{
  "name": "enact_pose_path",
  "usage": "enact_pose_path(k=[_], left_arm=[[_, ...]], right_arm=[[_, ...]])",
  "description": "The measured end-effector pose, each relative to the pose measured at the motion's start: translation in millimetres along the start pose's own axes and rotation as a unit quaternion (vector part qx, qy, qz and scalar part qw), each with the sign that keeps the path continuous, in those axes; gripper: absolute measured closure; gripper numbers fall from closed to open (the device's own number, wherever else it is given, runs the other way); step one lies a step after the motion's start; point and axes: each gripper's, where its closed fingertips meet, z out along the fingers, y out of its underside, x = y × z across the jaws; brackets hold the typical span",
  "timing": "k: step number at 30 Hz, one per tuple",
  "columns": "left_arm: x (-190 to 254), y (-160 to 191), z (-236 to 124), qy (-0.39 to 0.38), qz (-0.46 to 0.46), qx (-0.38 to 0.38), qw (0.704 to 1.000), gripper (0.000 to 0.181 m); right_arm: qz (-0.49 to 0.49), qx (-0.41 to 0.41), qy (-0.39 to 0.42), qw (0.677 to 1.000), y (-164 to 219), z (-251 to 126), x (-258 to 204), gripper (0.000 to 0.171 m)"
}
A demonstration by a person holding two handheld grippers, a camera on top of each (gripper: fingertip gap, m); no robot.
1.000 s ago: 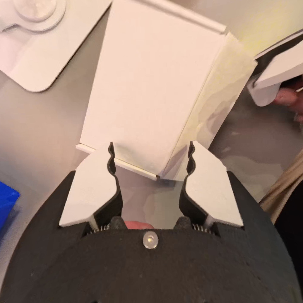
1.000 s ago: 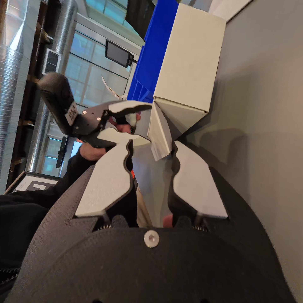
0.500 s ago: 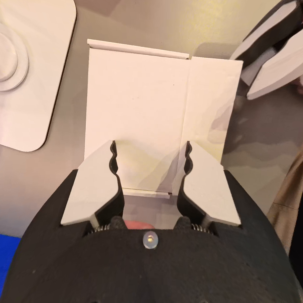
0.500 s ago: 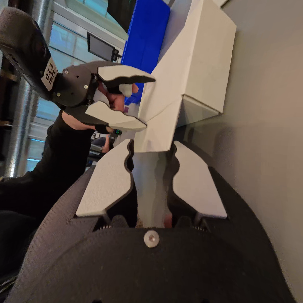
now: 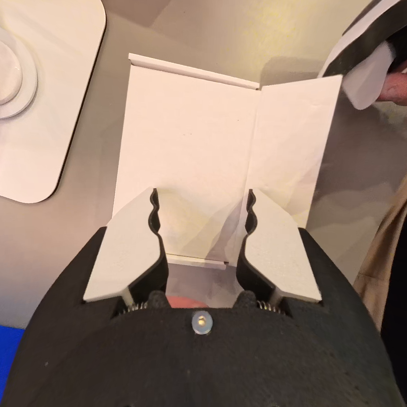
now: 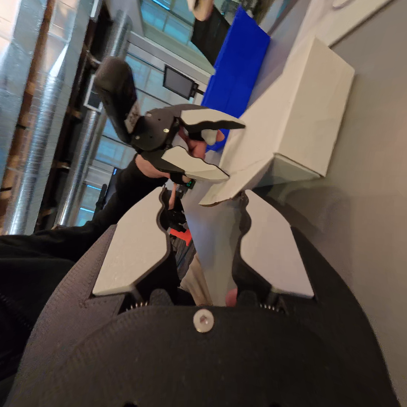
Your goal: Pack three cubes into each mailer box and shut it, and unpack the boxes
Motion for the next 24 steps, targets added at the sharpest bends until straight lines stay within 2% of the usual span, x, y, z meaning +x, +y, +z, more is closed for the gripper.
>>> enact_pose_path(k=[1, 4, 6, 8, 10, 13, 15, 17, 20, 22, 24], left_arm=[[-1, 0, 0, 0.002, -0.005, 0.003, 1.0, 0.106], [-4, 0, 1, -0.01, 0.002, 0.003, 1.0, 0.112], [-4, 0, 1, -0.011, 0.002, 0.003, 1.0, 0.112], [-4, 0, 1, -0.011, 0.003, 0.002, 1.0, 0.112], [-4, 0, 1, -0.012, 0.004, 0.0, 1.0, 0.112], [-4, 0, 1, -0.011, 0.004, 0.002, 1.0, 0.112], [-4, 0, 1, -0.011, 0.006, 0.0, 1.0, 0.112], [-4, 0, 1, -0.01, 0.007, 0.0, 1.0, 0.112], [-4, 0, 1, -0.01, 0.007, 0.0, 1.0, 0.112], [-4, 0, 1, -0.01, 0.007, 0.002, 1.0, 0.112], [-4, 0, 0, -0.011, 0.006, 0.004, 1.0, 0.112]], right_arm=[[-0.023, -0.005, 0.004, 1.0, -3, 0, -1, 0.11], [-0.101, -0.055, 0.063, 0.991, 3, 0, 11, 0.123], [-0.125, -0.084, 0.073, 0.986, 8, 1, 16, 0.117], [-0.185, -0.145, 0.135, 0.963, 19, -3, 36, 0.118], [-0.24, -0.171, 0.158, 0.943, 24, -1, 40, 0.117], [-0.339, -0.209, 0.18, 0.9, 27, -1, 45, 0.115], [-0.376, -0.226, 0.189, 0.879, 25, -5, 51, 0.123], [-0.428, -0.258, 0.237, 0.833, 22, -13, 69, 0.128], [-0.482, -0.301, 0.276, 0.775, 25, -15, 92, 0.118], [-0.505, -0.282, 0.26, 0.773, 24, -3, 89, 0.111], [-0.518, -0.243, 0.238, 0.785, 17, 6, 79, 0.116]])
